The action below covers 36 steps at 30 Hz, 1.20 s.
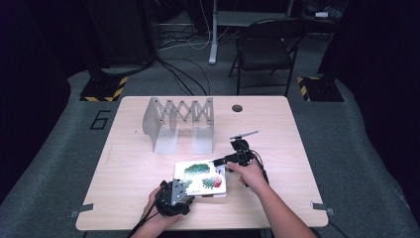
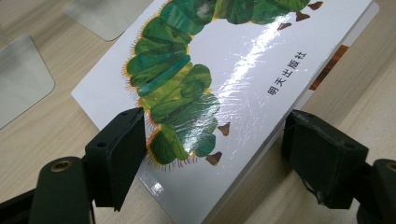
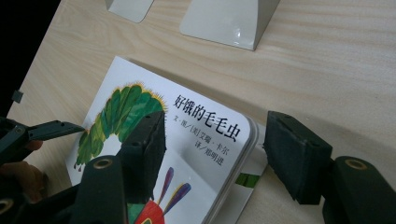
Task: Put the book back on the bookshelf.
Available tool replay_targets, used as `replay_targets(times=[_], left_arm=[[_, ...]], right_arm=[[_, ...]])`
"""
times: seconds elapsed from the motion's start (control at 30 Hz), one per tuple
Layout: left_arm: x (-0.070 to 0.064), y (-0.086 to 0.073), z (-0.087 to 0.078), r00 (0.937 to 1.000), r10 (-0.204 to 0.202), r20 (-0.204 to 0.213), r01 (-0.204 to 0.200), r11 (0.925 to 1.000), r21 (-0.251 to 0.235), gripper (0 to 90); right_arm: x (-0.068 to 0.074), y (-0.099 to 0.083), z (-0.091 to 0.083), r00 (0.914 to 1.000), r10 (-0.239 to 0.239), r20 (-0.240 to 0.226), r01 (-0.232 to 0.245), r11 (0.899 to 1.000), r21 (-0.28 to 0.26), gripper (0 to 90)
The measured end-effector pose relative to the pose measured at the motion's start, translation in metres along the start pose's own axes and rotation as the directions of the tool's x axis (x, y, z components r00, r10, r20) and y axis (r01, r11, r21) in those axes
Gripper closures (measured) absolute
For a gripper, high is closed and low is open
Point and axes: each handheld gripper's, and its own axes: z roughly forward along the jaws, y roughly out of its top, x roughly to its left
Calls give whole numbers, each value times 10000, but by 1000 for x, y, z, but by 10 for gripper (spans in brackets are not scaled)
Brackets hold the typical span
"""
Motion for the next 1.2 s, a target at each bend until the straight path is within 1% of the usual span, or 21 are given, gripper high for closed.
replay_targets(times=[0.1, 0.2, 0.23, 0.27, 0.3, 0.33, 0.4, 0.43, 0.53, 0.6, 0.73, 0.9, 0.93, 1.1, 1.2], left_arm=[[0, 0, 0, 10000, -11, -5, 11, 10000, -13, 223], [0, 0, 0, 10000, -13, -7, 13, 10000, -13, 223], [-1, 0, 0, 9999, -22, -137, 21, 10000, -61, 223], [-1, 0, 0, 9999, -22, -137, 21, 10000, -61, 223], [0, -1, 0, 10000, -8, -7, 8, 10000, -30, 223], [0, -1, 0, 10000, -9, -28, 9, 10000, -38, 223], [0, -1, 0, 10000, -5, -34, 5, 10000, -44, 223], [0, -1, 0, 10000, -11, -42, 11, 10000, -62, 223], [0, -1, 0, 10000, -3, -51, 2, 10000, -70, 223], [0, -1, 0, 10000, -20, -52, 19, 10000, -80, 223], [-1, -1, 1, 10000, -18, -81, 17, 9999, -158, 223], [0, -1, 0, 10000, -12, -47, 11, 9999, -124, 223], [0, -1, 0, 10000, -12, -48, 12, 9999, -124, 223], [0, -1, 0, 10000, 36, -39, -37, 9999, -118, 223], [0, -1, 0, 10000, -12, -47, 12, 9999, -106, 223]], right_arm=[[-5, -1, 4, 9997, 141, -204, -140, 9999, 78, 378], [-6, -1, 7, 9996, 65, -276, -60, 9998, 186, 377], [-5, 0, 10, 9994, 84, -330, -77, 9998, 209, 374], [-5, 0, 10, 9994, 84, -330, -77, 9998, 209, 374], [-4, 1, 11, 9994, 80, -351, -69, 9995, 295, 367], [-4, 1, 12, 9994, 12, -342, -2, 9996, 295, 366], [-3, 2, 12, 9993, 42, -374, -31, 9996, 287, 365], [-3, 2, 12, 9993, -49, -368, 60, 9995, 297, 365], [-3, 3, 12, 9992, 78, -398, -67, 9996, 280, 365], [-3, 3, 12, 9992, 58, -393, -47, 9996, 283, 365], [-4, 3, 15, 9989, 51, -456, -34, 9993, 372, 366], [-3, 3, 18, 9988, 39, -487, -15, 9988, 491, 367], [-3, 3, 19, 9988, -85, -477, 109, 9987, 499, 367], [0, 3, 21, 9984, 35, -559, -1, 9982, 599, 367], [0, 3, 22, 9984, -65, -568, 101, 9979, 640, 364]])
